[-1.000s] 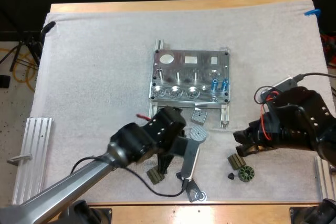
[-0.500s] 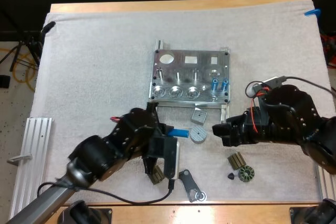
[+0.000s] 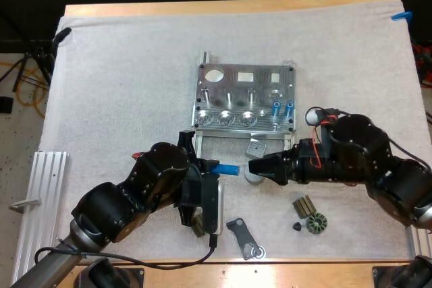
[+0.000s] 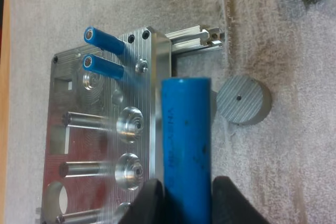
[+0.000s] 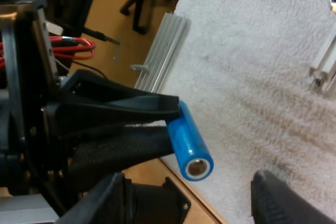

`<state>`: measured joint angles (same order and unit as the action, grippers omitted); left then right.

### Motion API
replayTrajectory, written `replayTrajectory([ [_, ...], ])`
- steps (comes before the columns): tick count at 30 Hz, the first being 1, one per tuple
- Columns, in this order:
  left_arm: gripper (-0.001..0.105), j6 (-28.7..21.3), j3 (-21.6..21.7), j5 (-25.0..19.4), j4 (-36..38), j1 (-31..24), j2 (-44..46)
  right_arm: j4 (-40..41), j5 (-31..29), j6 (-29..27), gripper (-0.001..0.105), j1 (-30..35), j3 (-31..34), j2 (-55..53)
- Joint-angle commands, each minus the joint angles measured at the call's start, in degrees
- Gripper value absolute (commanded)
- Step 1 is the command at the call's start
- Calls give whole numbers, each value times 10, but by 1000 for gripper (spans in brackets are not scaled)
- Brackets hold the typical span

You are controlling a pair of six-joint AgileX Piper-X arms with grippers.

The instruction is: Load cells from right to left

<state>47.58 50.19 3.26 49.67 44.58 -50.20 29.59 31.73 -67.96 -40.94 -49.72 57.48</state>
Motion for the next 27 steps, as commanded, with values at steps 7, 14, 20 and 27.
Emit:
replayTrajectory([
  [7, 8, 6, 1, 15, -13, -1, 3, -25, 17, 10, 54, -3, 1, 30],
  [14, 8, 6, 1, 17, -20, -1, 3, -70, 19, 36, 54, -38, 1, 67],
  [20, 8, 6, 1, 17, -20, -1, 3, -84, 15, 39, 54, -60, 1, 96],
  [27, 8, 6, 1, 17, -20, -1, 3, -96, -11, 39, 54, -60, 1, 98],
])
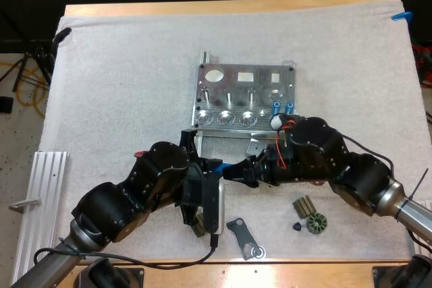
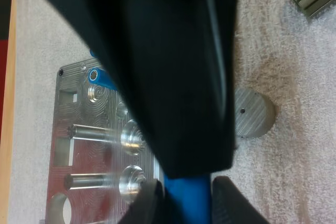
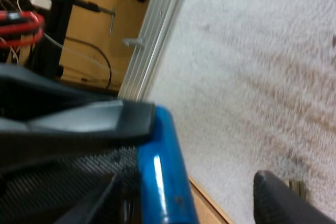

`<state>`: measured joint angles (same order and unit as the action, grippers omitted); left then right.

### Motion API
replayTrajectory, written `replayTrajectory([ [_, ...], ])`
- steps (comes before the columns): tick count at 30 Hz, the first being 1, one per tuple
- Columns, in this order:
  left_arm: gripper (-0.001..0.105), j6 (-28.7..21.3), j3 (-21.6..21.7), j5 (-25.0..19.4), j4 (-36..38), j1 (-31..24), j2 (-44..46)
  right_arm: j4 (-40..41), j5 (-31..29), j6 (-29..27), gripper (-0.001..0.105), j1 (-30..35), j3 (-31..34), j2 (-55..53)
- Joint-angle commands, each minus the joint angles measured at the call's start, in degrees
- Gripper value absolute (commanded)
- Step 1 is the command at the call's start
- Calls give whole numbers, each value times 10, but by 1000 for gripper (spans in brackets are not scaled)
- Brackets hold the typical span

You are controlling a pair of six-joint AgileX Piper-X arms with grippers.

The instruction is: Load cells from right to left

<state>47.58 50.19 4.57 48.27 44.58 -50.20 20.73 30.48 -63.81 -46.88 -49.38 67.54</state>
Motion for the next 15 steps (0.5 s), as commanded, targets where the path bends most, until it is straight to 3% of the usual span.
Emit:
replayTrajectory([
  [1, 8, 6, 1, 4, -6, -1, 3, -13, 2, 2, 54, -1, -3, -3],
  [8, 8, 6, 1, 4, -5, -1, 3, -26, -3, 23, 50, -1, -3, -3],
  [15, 8, 6, 1, 3, -5, -1, 3, -26, -3, 23, 19, -1, -3, -3],
])
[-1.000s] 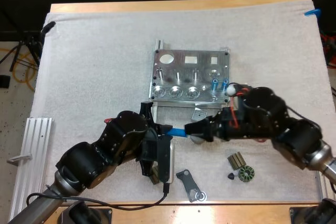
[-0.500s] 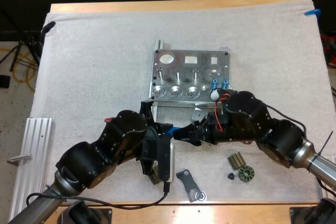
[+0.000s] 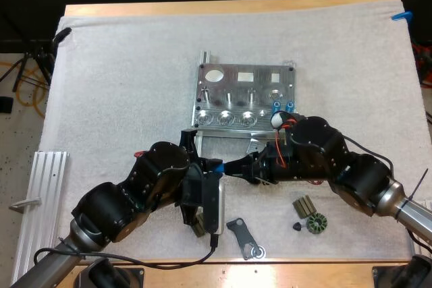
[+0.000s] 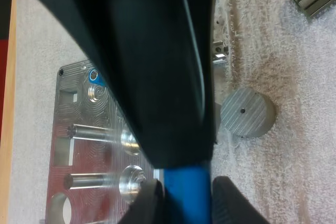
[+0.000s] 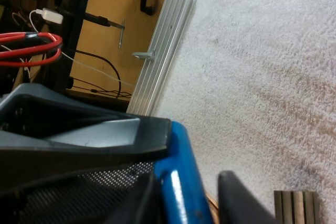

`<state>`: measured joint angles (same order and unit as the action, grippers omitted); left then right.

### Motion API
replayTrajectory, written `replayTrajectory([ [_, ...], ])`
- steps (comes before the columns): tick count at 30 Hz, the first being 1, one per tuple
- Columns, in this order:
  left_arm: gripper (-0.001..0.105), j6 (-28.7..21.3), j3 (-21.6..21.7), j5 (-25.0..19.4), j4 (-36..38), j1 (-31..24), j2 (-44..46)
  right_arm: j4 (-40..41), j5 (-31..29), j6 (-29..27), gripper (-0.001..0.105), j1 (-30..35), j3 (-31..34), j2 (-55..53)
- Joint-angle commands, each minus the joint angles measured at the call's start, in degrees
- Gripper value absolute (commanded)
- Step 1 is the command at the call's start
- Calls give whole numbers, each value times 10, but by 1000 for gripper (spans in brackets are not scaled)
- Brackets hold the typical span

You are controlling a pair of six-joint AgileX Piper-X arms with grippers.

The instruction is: Load cells from right to left

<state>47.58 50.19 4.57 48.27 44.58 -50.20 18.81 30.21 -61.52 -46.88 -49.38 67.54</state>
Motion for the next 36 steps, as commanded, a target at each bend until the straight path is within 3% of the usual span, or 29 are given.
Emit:
replayTrajectory([
  [1, 8, 6, 1, 3, -5, -1, 3, -7, 0, 0, 16, -1, -3, -3],
  [14, 8, 6, 1, 3, -5, -1, 3, -7, 0, -3, 13, -1, -3, -3],
  [17, 10, 25, 1, 3, -5, -1, 3, -7, 0, -3, 13, -1, -3, -3],
  [20, 24, 50, 1, 3, -1, -1, 3, -7, 0, -19, 13, -1, -3, -3],
  [22, 40, 51, 1, 3, 5, -1, 6, -7, 0, -34, 13, -1, -3, -3],
  [25, 52, 65, 1, 3, 10, -1, 6, -7, 0, -39, 13, -1, -3, -3],
  [31, 55, 151, 29, 3, 56, -1, 6, -1, 0, -45, 13, -1, -3, -3],
  [36, 55, 177, 63, 3, 116, -1, 7, 25, 0, -73, 13, -1, -4, -3],
])
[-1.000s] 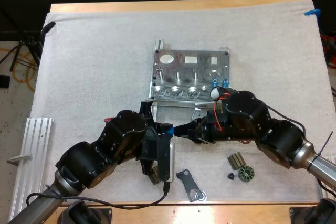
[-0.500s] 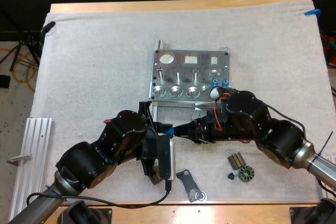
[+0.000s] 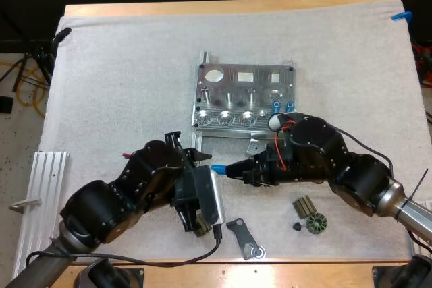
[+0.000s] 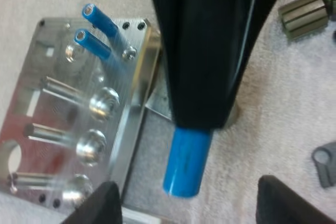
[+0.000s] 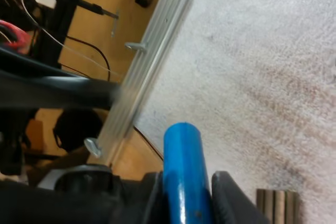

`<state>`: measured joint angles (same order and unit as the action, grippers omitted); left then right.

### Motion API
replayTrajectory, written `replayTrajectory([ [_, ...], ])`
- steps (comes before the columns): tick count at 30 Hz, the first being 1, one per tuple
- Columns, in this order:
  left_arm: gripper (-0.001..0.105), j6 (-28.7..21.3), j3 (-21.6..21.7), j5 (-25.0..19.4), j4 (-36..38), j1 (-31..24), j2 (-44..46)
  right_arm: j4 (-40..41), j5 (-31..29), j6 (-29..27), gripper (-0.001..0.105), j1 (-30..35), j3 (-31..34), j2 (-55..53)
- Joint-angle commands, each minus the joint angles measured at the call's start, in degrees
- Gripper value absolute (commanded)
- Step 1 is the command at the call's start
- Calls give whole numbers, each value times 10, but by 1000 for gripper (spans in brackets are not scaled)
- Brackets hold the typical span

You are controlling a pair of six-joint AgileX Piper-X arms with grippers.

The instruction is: Load cells from right to left

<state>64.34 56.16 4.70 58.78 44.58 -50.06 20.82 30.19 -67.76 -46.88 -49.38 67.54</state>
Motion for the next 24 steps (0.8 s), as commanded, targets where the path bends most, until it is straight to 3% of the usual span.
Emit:
replayTrajectory([
  [1, 55, 17, 12, 2, 26, -1, 6, 14, 0, -16, 13, -1, -5, -3],
  [9, 55, 120, 42, 2, 75, -1, 21, 60, -14, -47, 13, -1, -9, -3],
  [13, 55, 172, 42, -8, 75, -1, 54, 108, -34, -96, 13, -1, -27, -3],
  [24, 55, 326, 42, -120, 89, -1, 108, 243, -128, -205, 13, -1, -106, -3],
])
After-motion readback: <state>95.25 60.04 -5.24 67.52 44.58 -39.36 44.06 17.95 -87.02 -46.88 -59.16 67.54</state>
